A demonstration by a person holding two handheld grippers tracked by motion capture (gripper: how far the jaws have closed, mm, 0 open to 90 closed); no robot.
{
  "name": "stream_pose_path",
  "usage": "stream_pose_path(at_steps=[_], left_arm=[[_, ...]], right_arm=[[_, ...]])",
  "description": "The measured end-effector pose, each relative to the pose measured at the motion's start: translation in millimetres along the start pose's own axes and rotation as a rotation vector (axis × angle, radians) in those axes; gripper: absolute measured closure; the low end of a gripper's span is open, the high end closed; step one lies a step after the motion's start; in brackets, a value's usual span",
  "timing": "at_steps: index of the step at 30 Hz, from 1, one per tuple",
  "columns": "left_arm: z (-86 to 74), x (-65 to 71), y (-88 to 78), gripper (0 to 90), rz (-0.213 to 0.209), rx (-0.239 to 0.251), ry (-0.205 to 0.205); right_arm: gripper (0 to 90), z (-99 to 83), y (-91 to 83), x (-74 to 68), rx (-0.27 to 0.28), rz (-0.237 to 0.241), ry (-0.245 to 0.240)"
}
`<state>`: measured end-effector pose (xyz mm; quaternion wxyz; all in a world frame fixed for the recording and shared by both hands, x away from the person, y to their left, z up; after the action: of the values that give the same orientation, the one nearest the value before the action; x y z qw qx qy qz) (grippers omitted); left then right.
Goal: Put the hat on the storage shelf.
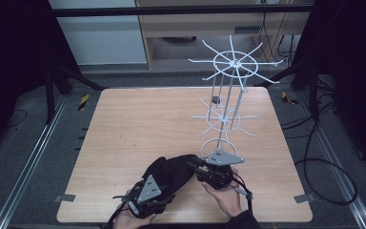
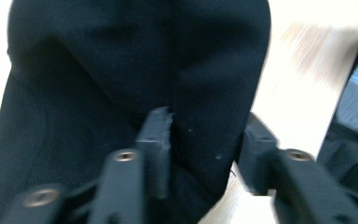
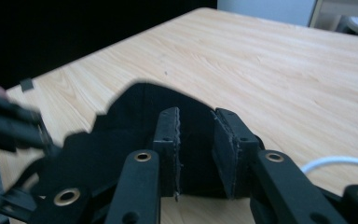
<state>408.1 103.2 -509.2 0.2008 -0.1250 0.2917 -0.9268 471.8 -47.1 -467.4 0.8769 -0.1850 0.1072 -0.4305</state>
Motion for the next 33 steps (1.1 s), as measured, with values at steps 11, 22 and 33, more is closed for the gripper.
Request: stream_pose_path(at_steps=[11, 22, 33], left_arm=[[17.7, -26.2, -46.5, 41.4, 0.03, 0.178, -0.109], [31.3, -78.2, -59.7, 34.5, 0.182, 0.205, -0.106], [27.7, -85.6, -44.7, 29.0, 0.187, 0.14, -0.093]], right_arm=[[72.2, -24.5, -1.1, 0.2, -0.093, 0.011, -0.041], [68.5, -54.9, 11.8, -8.5, -0.213, 0.009, -0.083], [65.3, -47.7, -6.1, 16.7, -0.163, -0.05, -0.054]])
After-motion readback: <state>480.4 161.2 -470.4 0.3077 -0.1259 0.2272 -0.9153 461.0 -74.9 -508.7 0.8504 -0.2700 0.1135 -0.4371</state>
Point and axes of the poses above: each handheld gripper's, and its own axes: y roughly forward along the jaws, z roughly out of its top, x roughly to its right, the point moved 8 cm from there along y, roughly forward along the jaws, and after that the axes turned 10 degrees about -z, right-handed, at the moved point
